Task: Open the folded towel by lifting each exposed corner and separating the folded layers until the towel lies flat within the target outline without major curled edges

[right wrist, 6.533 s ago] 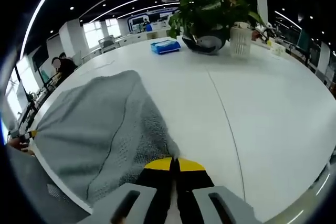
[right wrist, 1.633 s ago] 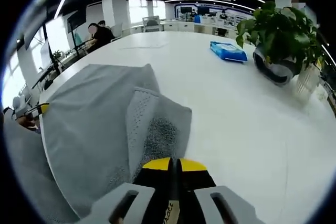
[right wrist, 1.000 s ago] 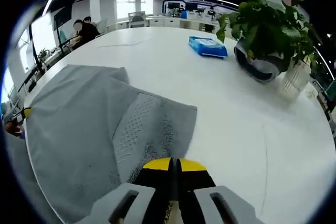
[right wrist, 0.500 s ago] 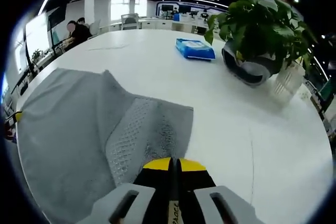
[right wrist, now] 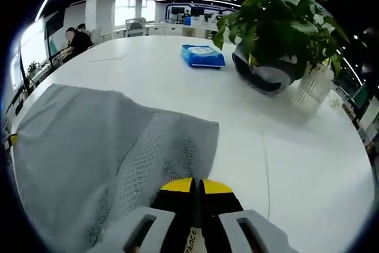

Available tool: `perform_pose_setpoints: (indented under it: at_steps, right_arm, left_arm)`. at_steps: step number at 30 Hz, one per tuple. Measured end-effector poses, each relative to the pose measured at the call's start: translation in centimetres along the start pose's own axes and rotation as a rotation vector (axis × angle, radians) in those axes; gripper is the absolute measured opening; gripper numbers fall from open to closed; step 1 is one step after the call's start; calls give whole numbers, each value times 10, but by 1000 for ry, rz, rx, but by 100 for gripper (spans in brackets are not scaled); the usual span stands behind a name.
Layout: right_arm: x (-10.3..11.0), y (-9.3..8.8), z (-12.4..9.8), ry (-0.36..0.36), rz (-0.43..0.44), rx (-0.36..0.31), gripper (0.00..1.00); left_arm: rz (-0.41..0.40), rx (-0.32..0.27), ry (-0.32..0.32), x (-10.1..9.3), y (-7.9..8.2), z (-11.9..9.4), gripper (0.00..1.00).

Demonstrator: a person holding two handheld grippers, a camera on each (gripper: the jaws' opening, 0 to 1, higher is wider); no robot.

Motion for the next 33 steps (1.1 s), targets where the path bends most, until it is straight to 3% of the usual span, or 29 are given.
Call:
perform_pose_setpoints:
  at_steps: [9, 13, 16, 19, 29, 33]
  right_arm:
    - [-2, 1, -1, 5, 65, -3, 2]
    - [1, 8, -10, 31, 109, -39, 6]
    - [12, 15, -21, 61, 129, -73, 7]
    - [29, 14, -28, 107, 99, -59, 13]
    - [74, -14, -52, 218, 27, 7, 30]
    - [89, -27, -60, 235, -13, 38, 35]
  left_arm:
    - [28, 35, -26, 0, 2, 0, 18]
    - [79, 112, -33, -2, 8, 2, 18]
    - [60, 149, -61, -4, 12, 4, 19]
    - [41, 142, -136, -8, 14, 6, 22]
    - [71, 94, -260, -20, 33, 9, 37]
    - [104, 87, -261, -18, 39, 15, 42]
Point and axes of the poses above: the point that each gripper's makers call its tool centre point, and the gripper's own axes: z roughly forward along the fingers, x roughly to its left, y roughly out of its top, the point moved 6 cm from there along -z, roughly backward along the fingers
